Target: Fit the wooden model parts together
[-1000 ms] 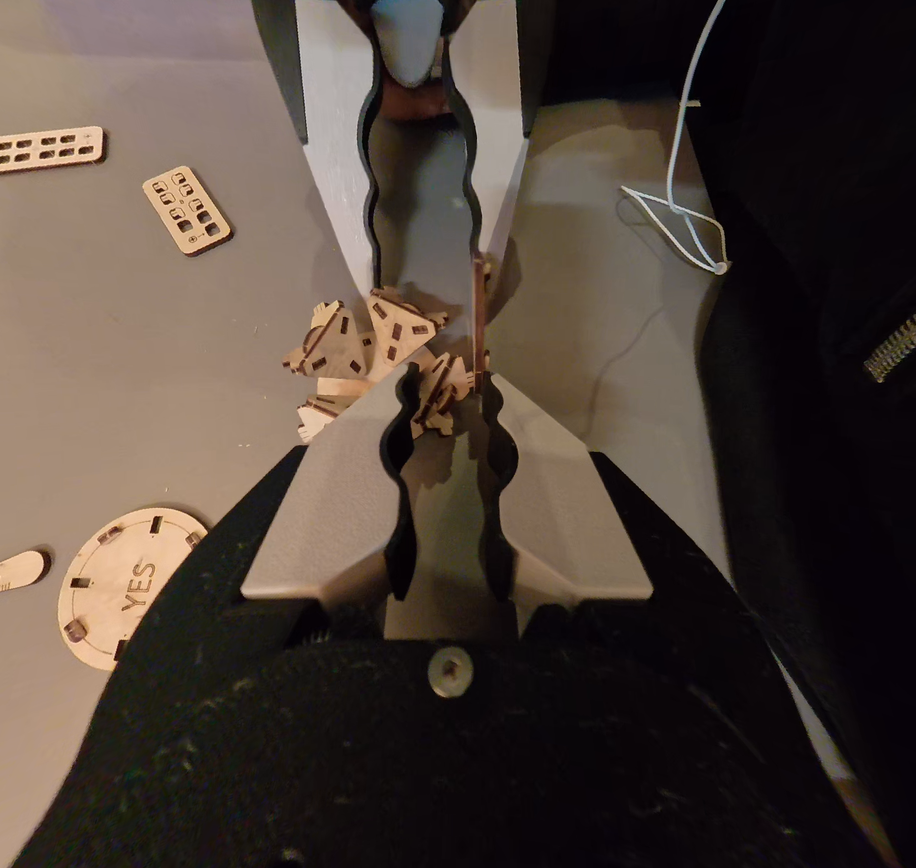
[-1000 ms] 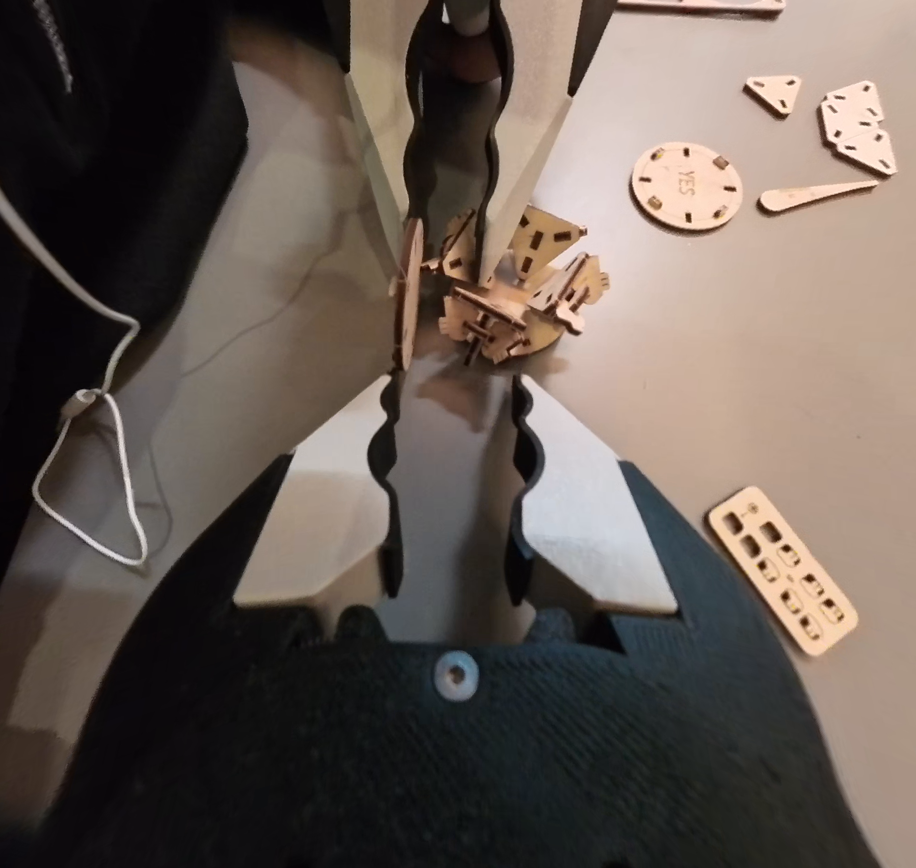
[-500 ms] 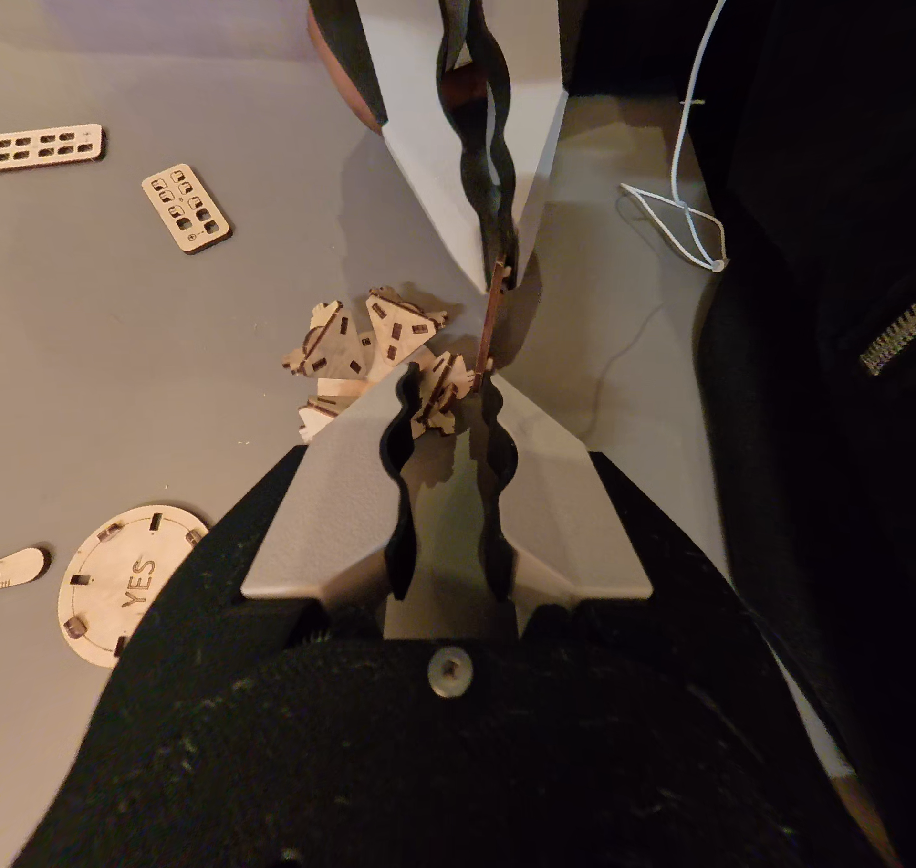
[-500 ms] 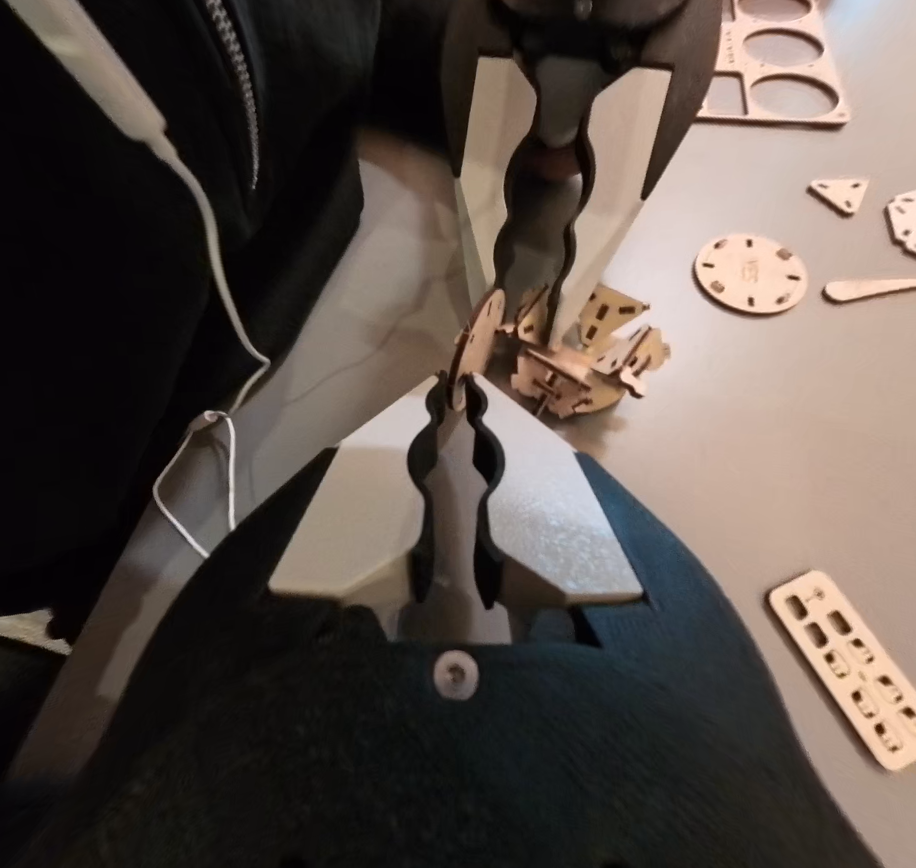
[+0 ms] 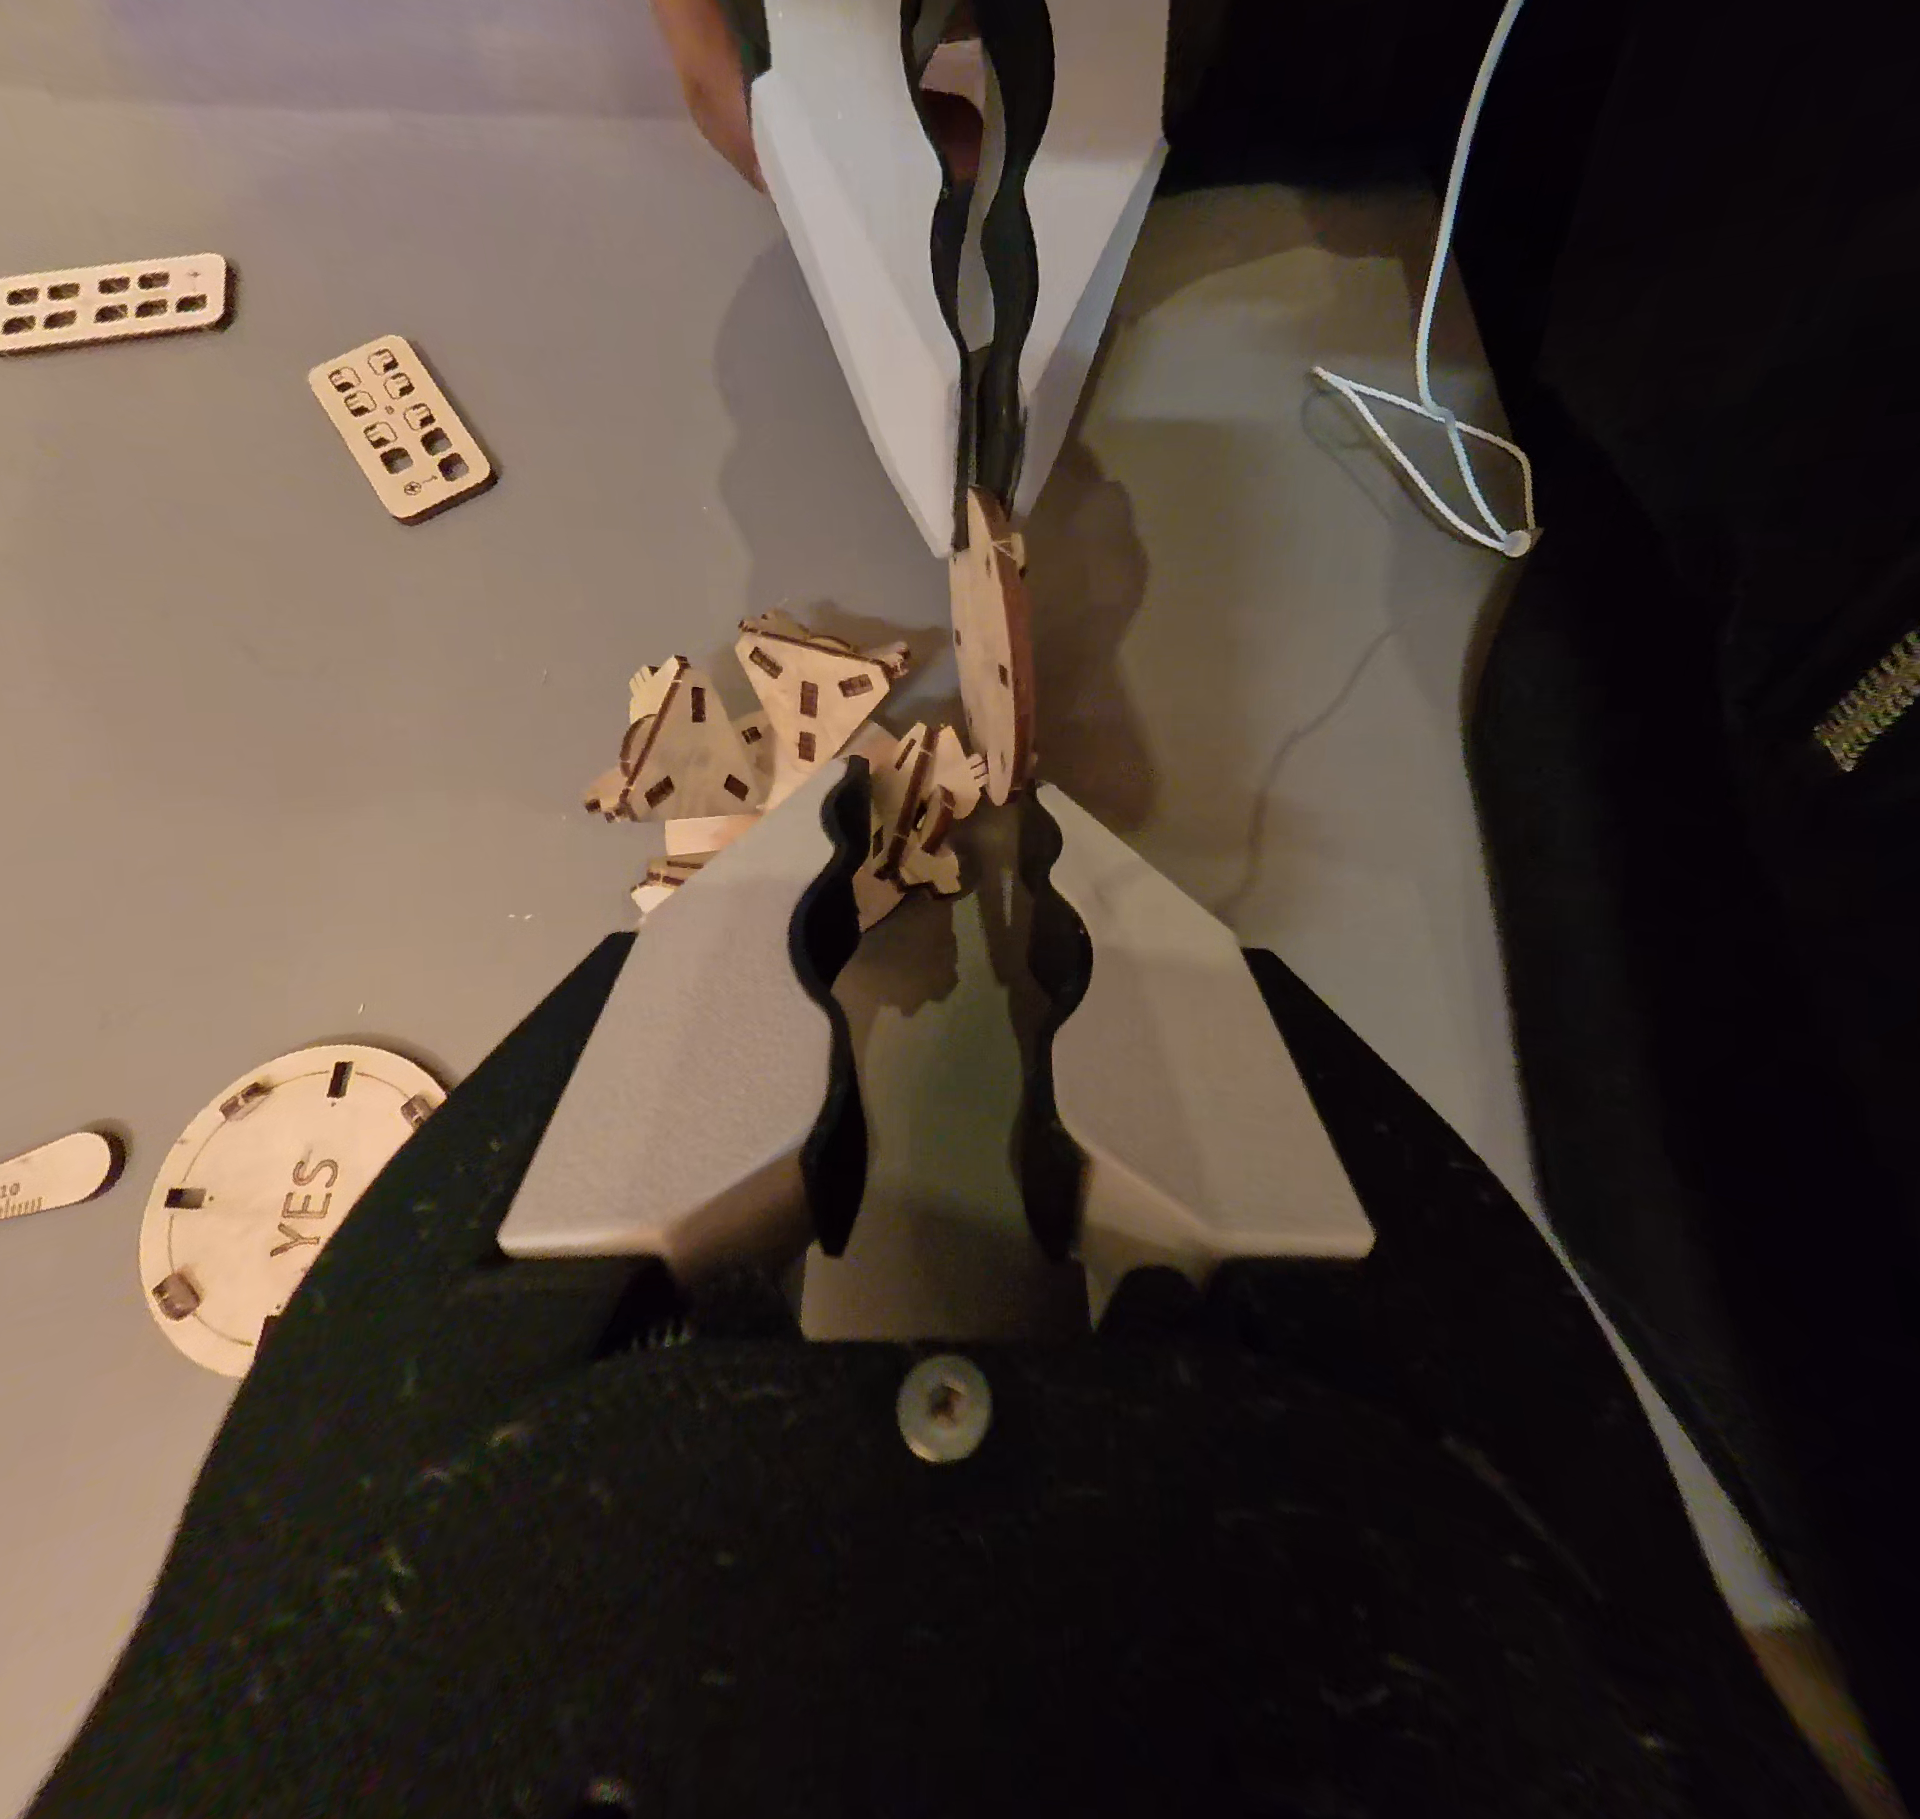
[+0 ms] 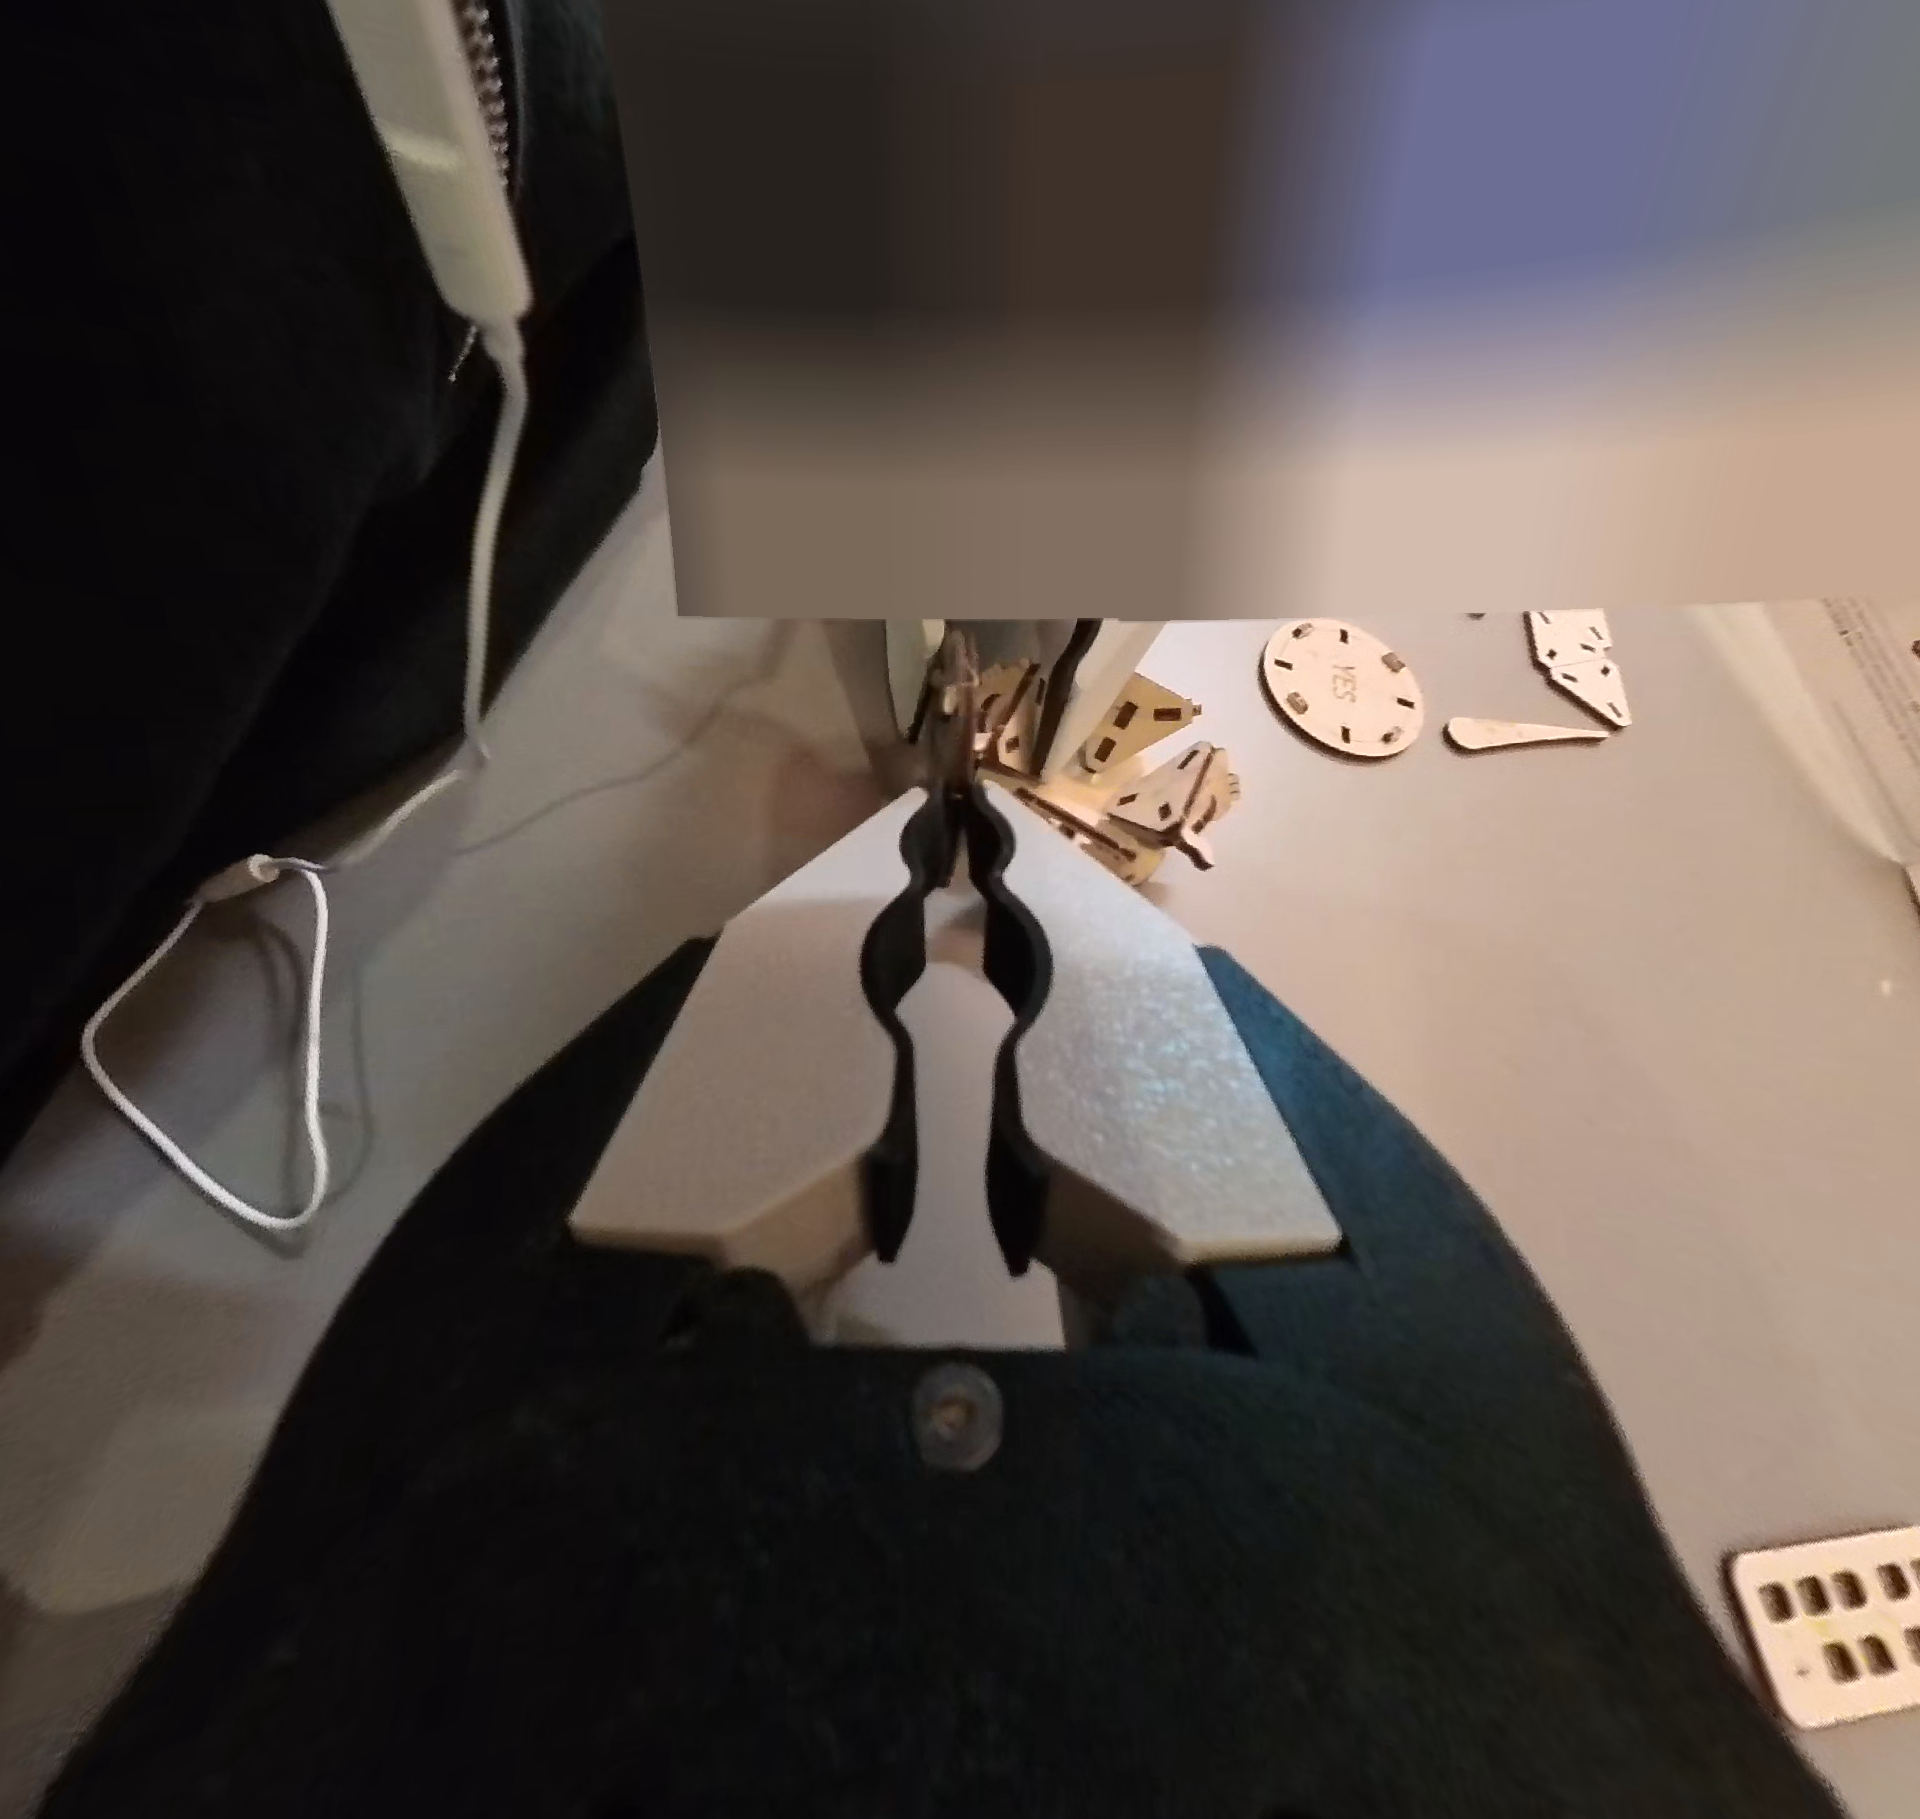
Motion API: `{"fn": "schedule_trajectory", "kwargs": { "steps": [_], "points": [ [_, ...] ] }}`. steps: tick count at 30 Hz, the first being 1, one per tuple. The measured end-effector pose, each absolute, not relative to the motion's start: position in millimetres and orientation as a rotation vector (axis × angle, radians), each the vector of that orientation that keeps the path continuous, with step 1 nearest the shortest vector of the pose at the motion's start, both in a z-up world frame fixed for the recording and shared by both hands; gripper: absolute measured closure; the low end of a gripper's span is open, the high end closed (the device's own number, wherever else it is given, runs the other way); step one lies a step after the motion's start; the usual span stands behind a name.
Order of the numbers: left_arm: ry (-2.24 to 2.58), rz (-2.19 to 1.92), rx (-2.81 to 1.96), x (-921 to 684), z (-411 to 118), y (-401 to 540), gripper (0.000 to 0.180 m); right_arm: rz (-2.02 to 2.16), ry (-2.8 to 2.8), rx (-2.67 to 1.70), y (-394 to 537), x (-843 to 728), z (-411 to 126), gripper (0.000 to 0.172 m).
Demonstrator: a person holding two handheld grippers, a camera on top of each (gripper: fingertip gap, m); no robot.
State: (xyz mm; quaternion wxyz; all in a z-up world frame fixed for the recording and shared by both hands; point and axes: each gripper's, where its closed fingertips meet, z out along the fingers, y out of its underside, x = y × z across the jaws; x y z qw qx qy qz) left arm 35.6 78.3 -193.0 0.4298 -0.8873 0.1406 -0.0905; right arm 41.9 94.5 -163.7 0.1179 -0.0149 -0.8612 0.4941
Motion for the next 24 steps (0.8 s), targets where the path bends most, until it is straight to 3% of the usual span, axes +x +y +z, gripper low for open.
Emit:
{"fn": "schedule_trajectory", "kwargs": {
  "steps": [24],
  "points": [
    [0.331,-0.237,-2.21,33,-192,79,0.157,1.486,-2.539,-0.049,97,29,-168,0.169]
  ]
}}
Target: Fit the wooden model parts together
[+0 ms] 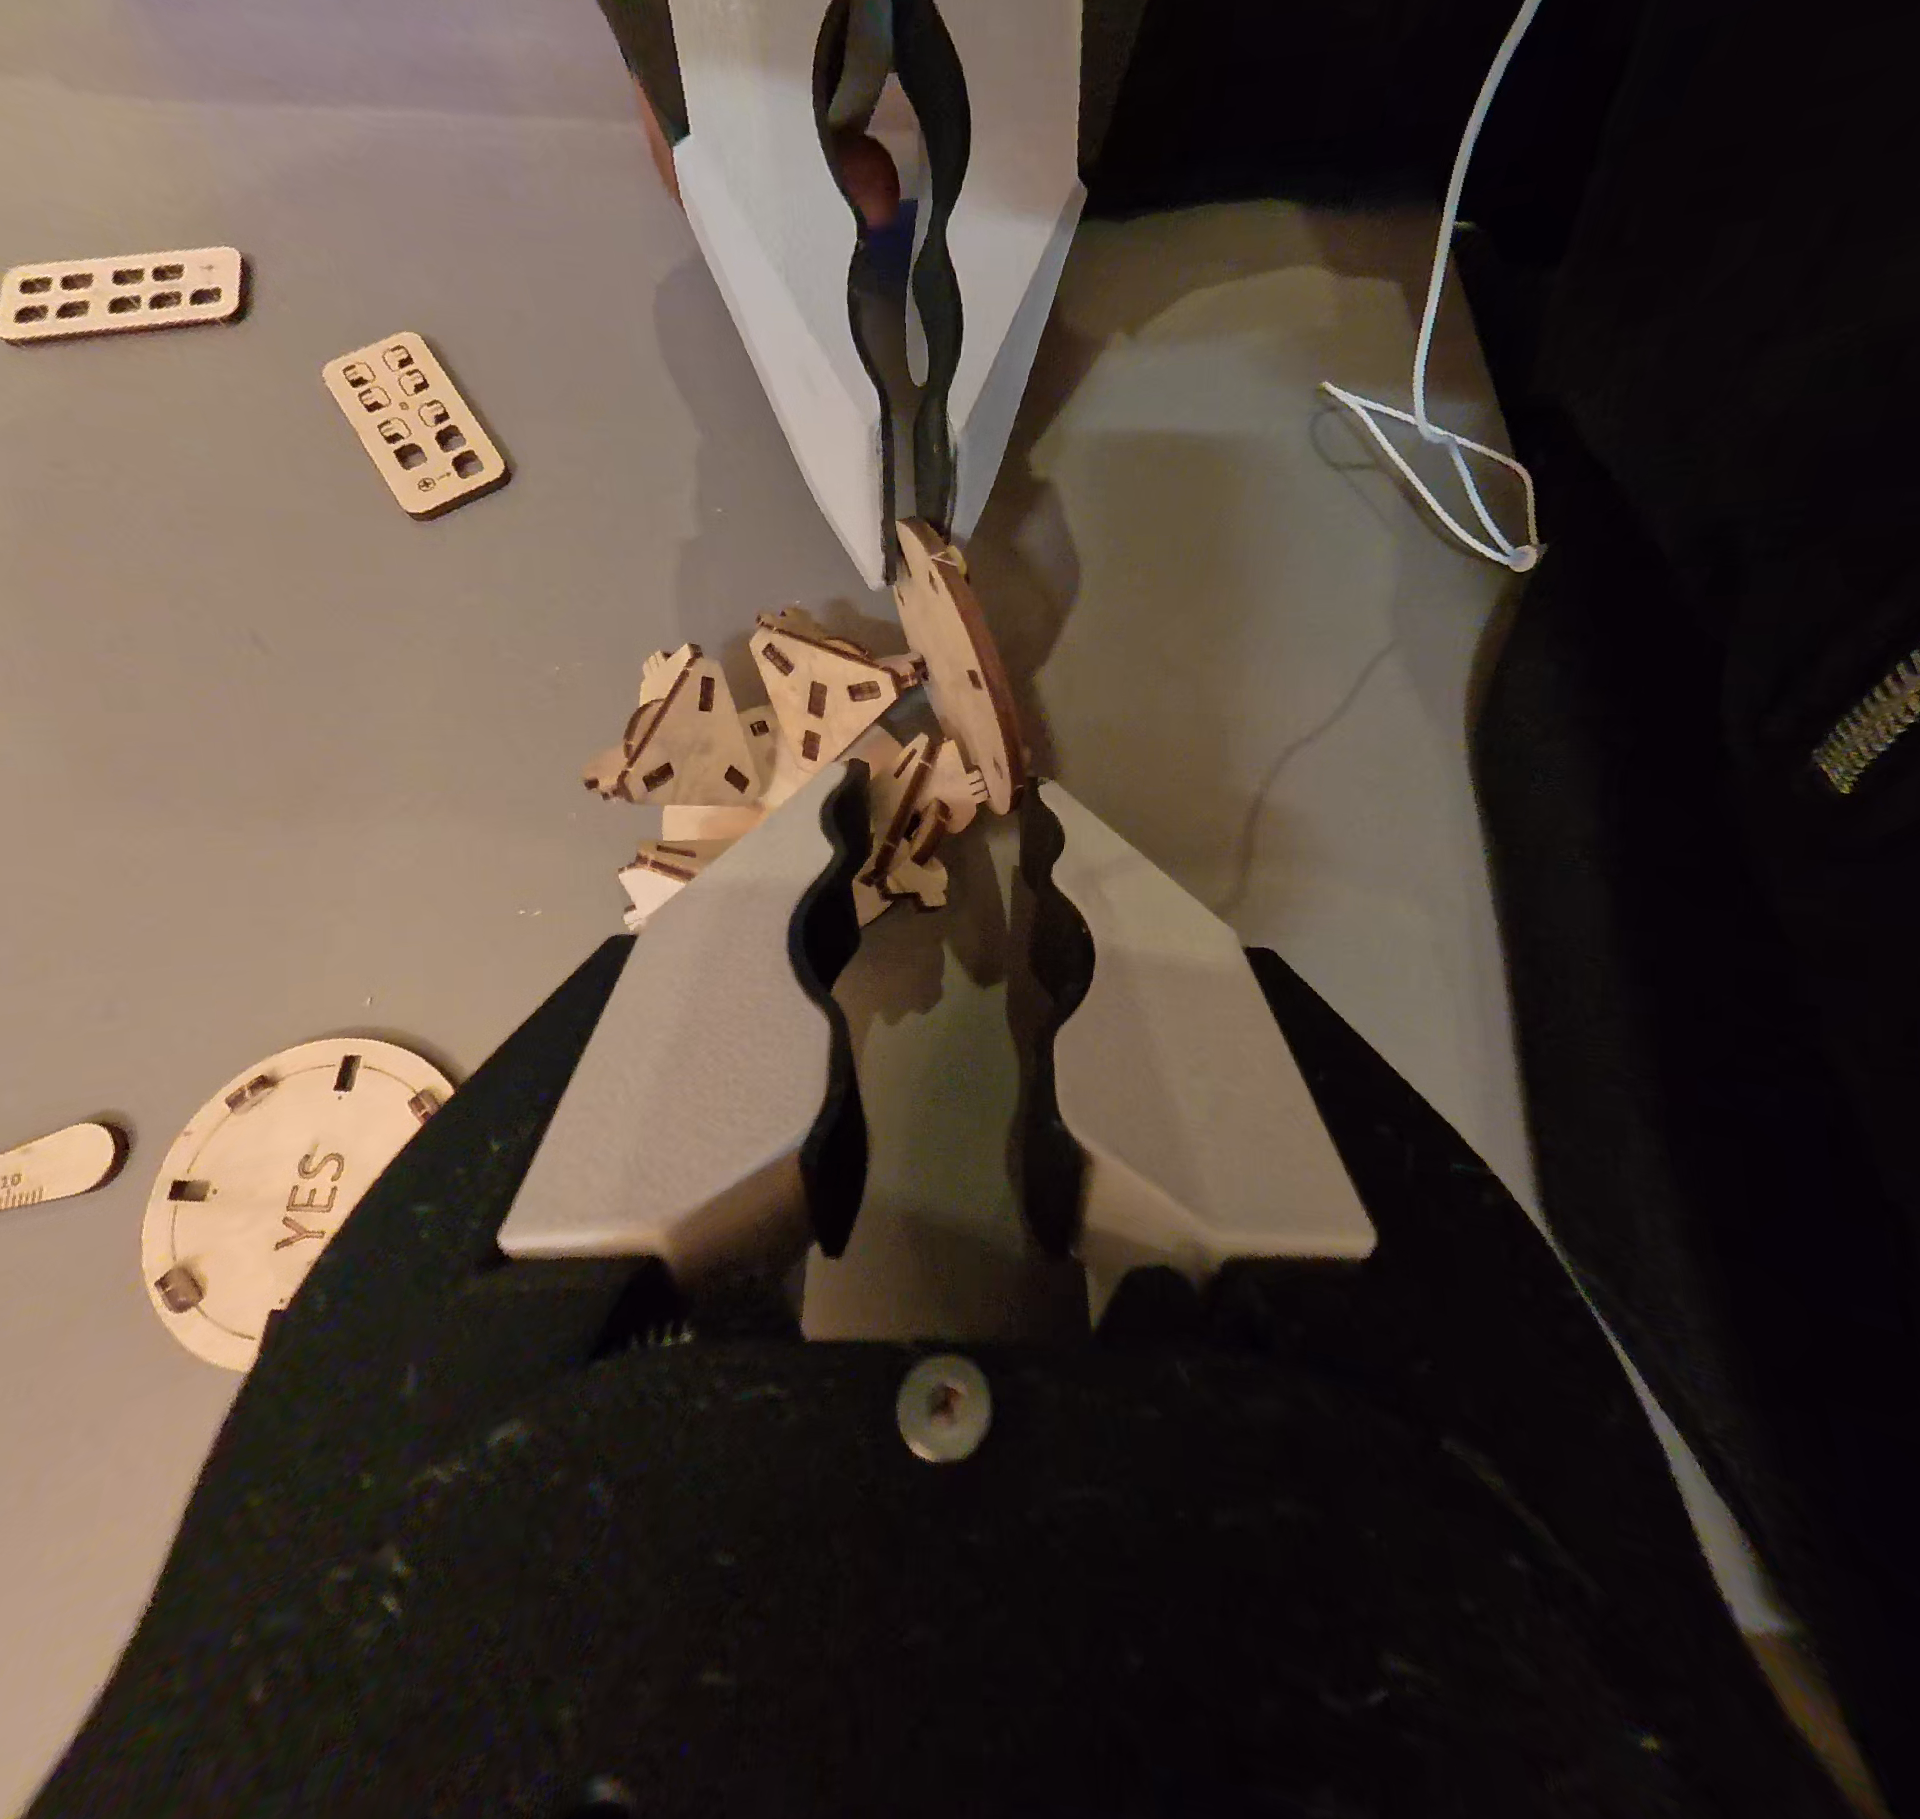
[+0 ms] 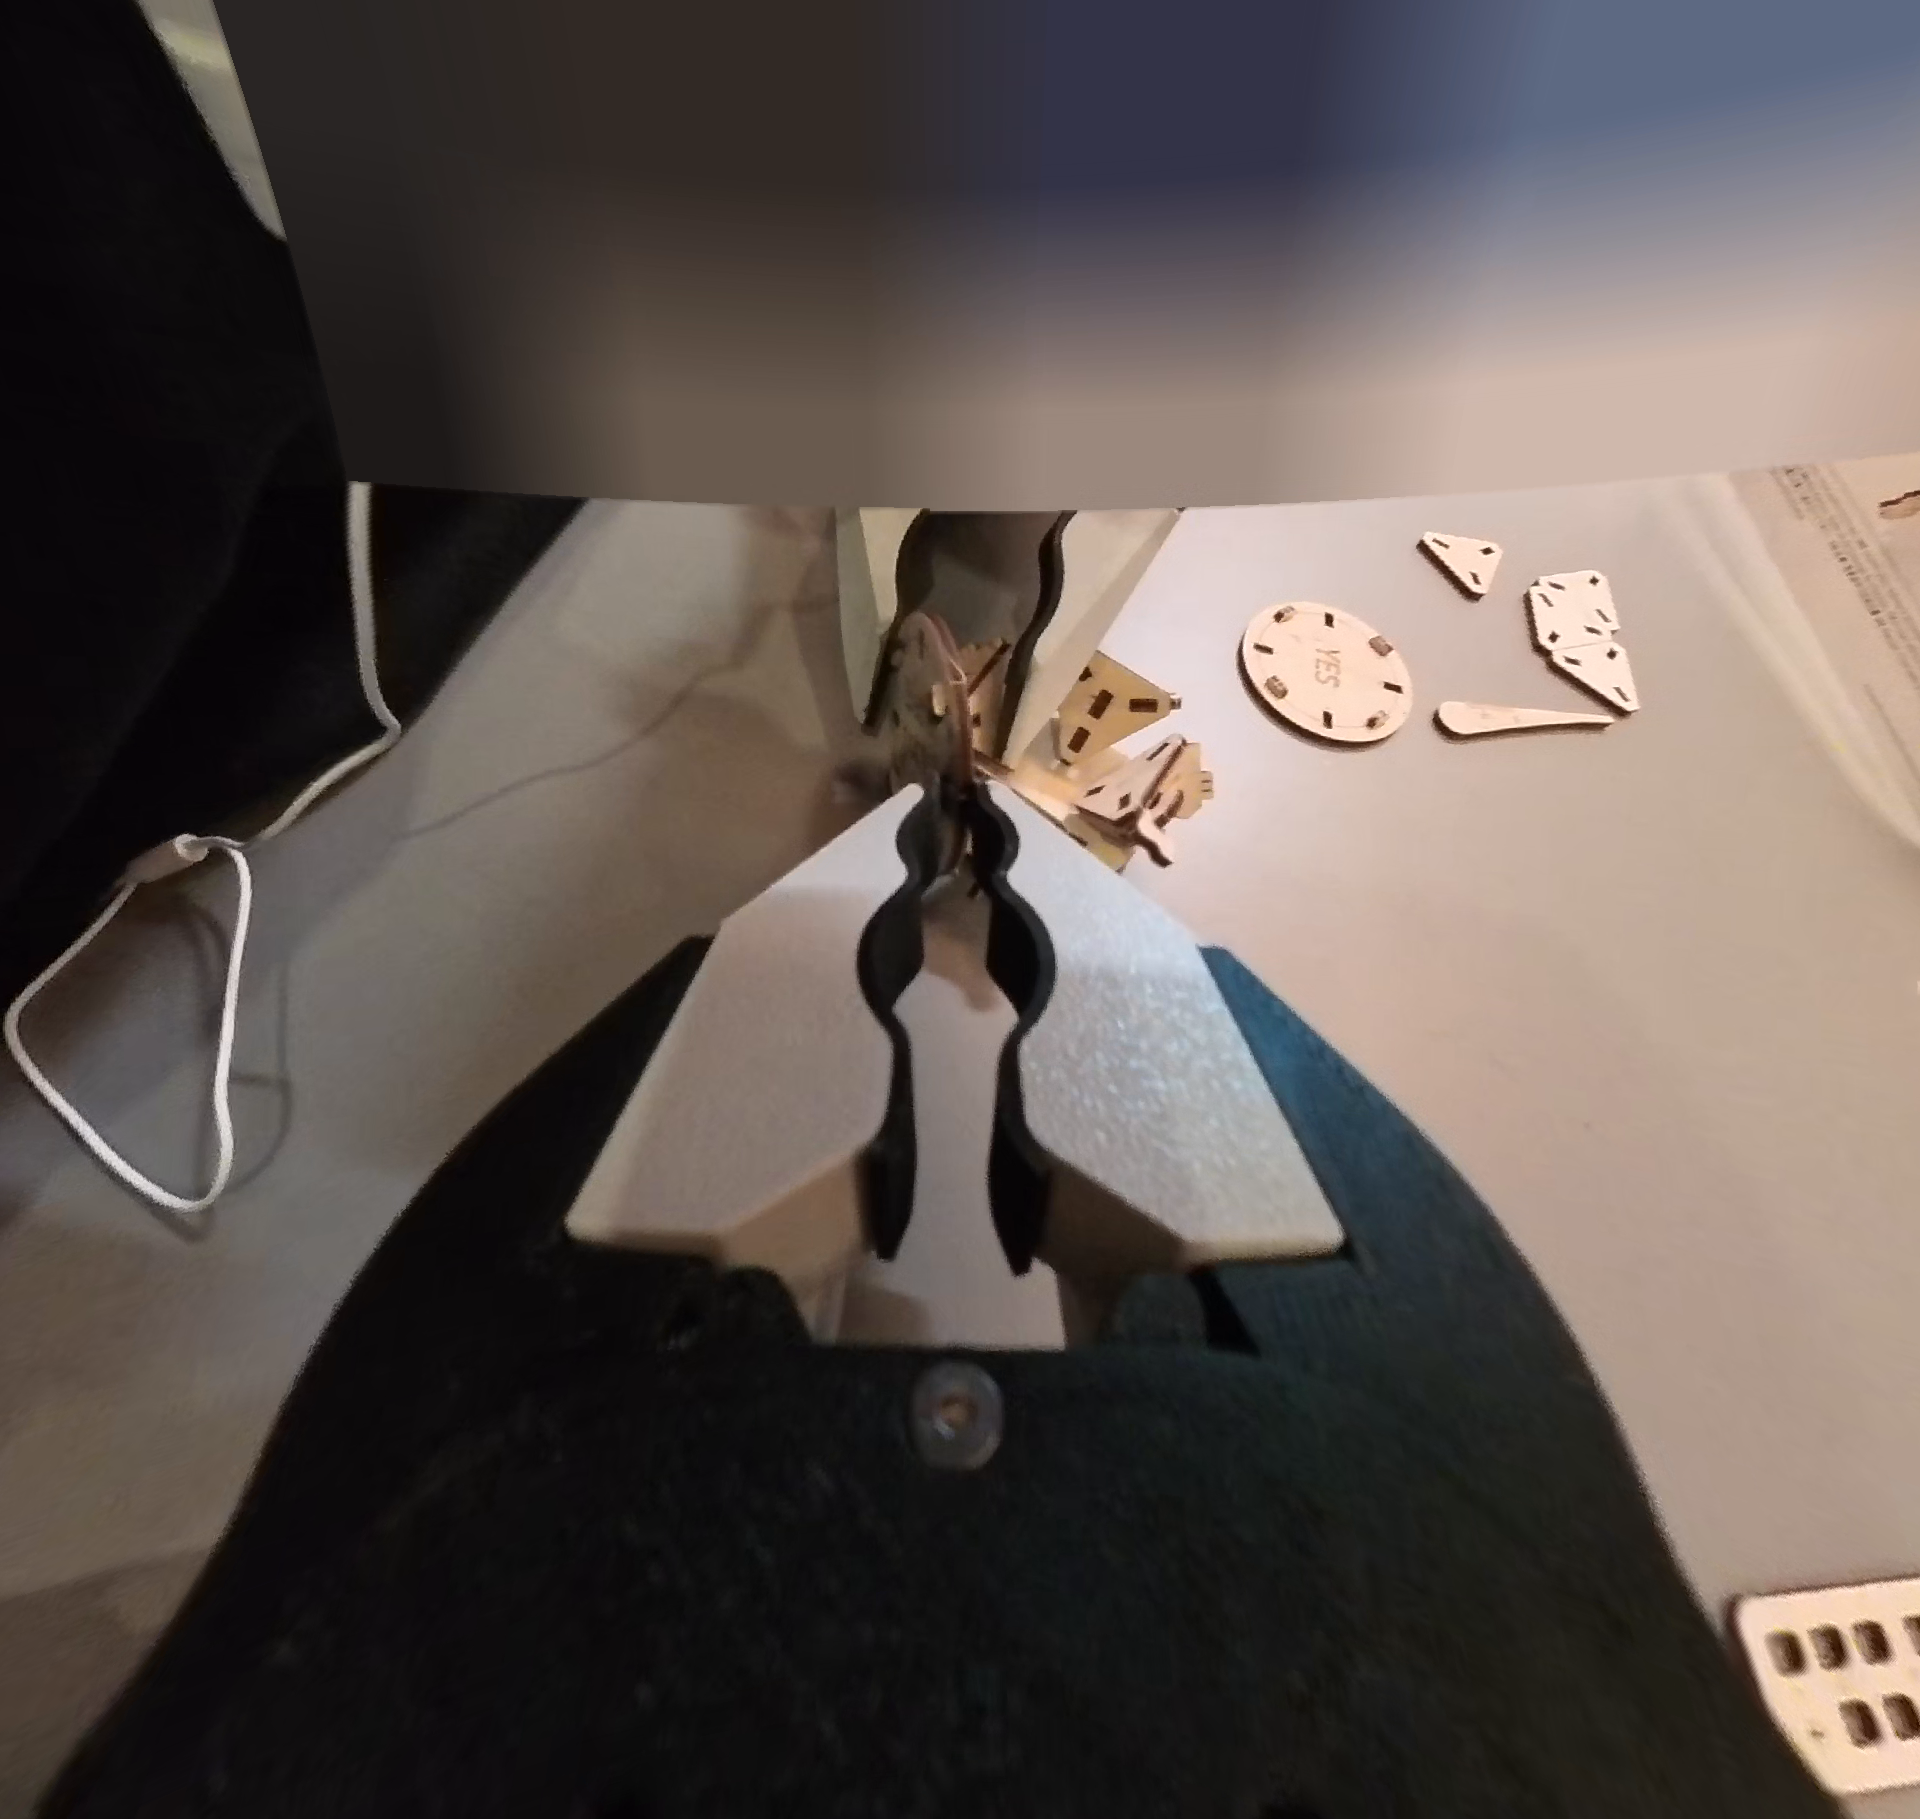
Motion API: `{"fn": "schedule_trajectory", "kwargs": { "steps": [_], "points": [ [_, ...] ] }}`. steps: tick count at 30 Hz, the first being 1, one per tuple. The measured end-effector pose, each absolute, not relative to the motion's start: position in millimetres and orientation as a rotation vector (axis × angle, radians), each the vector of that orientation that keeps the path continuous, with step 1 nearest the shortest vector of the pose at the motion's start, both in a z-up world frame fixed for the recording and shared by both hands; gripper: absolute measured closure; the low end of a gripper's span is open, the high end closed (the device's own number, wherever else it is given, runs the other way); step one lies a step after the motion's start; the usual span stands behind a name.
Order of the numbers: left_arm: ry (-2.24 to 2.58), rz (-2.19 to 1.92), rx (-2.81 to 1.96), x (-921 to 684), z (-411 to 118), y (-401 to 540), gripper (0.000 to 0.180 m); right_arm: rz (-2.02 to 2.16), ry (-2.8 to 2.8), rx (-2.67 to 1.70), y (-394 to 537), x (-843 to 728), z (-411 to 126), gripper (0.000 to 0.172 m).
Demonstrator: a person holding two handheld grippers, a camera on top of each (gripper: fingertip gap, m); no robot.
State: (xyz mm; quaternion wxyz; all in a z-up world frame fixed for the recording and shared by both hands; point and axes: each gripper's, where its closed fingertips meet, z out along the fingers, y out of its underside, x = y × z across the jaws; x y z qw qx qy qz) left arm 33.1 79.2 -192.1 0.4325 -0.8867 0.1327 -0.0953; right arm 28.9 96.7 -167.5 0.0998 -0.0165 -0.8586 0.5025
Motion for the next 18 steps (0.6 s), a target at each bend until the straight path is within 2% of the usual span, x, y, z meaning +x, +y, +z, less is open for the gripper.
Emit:
{"fn": "schedule_trajectory", "kwargs": {
  "steps": [18],
  "points": [
    [0.324,-0.221,-2.216,31.2,-192.7,79.6,0.157,1.423,-2.468,0.061,95.2,30.7,-162.3,0.169]
  ]
}}
